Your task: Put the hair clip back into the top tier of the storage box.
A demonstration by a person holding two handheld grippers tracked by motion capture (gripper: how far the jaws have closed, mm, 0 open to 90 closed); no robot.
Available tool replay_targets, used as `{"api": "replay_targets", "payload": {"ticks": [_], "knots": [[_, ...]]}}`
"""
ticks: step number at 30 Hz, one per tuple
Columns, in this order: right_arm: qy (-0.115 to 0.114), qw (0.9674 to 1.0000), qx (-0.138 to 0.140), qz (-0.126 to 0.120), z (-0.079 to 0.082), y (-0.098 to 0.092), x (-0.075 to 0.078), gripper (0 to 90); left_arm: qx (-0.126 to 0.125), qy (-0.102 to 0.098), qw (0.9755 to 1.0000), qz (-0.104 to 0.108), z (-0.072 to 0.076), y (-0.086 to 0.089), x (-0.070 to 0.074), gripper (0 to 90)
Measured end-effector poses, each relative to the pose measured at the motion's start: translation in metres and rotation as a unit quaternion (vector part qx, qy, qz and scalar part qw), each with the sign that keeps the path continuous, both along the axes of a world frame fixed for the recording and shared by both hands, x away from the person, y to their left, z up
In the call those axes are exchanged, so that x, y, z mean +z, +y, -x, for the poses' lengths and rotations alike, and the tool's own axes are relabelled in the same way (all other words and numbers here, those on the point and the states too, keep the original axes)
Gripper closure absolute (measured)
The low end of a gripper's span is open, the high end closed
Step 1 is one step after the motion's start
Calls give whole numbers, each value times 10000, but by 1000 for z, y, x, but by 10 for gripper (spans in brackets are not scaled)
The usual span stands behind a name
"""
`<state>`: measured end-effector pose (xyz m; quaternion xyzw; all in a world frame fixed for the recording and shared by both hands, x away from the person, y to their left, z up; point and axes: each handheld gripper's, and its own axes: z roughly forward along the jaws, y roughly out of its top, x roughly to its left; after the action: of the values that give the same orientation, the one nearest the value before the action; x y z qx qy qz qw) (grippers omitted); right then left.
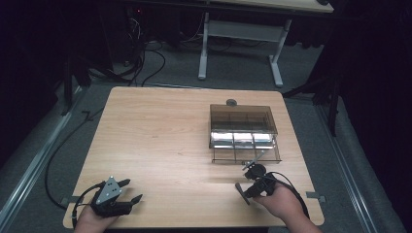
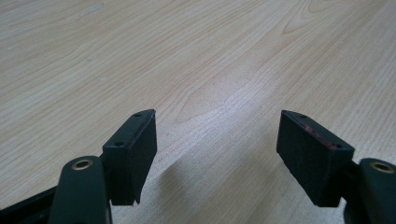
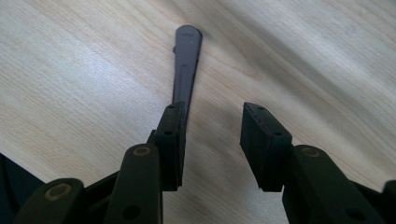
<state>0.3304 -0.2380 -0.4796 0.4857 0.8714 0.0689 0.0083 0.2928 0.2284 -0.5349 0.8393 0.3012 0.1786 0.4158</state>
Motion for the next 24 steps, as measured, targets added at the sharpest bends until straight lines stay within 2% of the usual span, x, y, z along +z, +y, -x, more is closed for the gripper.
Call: {"api": "replay_targets", "payload": {"ticks": [1, 2, 3, 4, 10, 11, 12, 14, 22, 24], "knots": [[114, 9997, -221, 32, 2, 4, 1, 604, -1, 0, 10000, -1, 0, 0, 0, 293], [98, 9998, -143, 68, 1, 5, 1, 604, -2, -3, 10000, -1, 0, 0, 0, 293], [-37, 9997, 237, 51, -3, 3, 0, 604, -3, -4, 10000, -4, 0, 0, 0, 293], [42, 10000, 51, 61, -2, 7, 0, 604, -2, -4, 10000, -6, 0, 0, 0, 293], [123, 9997, 75, 173, -7, 21, -2, 620, 5, -6, 10000, 8, 0, 0, 0, 292], [63, 9995, 247, 189, -9, 22, -4, 627, 4, -4, 10000, 5, 0, 0, 0, 292], [120, 9996, 132, 226, -9, 25, -5, 632, 6, -5, 10000, 6, 0, 0, 0, 292], [76, 9993, 228, 270, -10, 27, -6, 653, 9, -7, 10000, 10, 1, 1, 0, 291], [57, 9990, 283, 354, -14, 32, -9, 695, 8, 0, 10000, 13, 0, 1, 0, 291], [31, 9986, 344, 413, -14, 32, -9, 753, -9, -5, 10000, 12, 0, 1, 0, 291]]}}
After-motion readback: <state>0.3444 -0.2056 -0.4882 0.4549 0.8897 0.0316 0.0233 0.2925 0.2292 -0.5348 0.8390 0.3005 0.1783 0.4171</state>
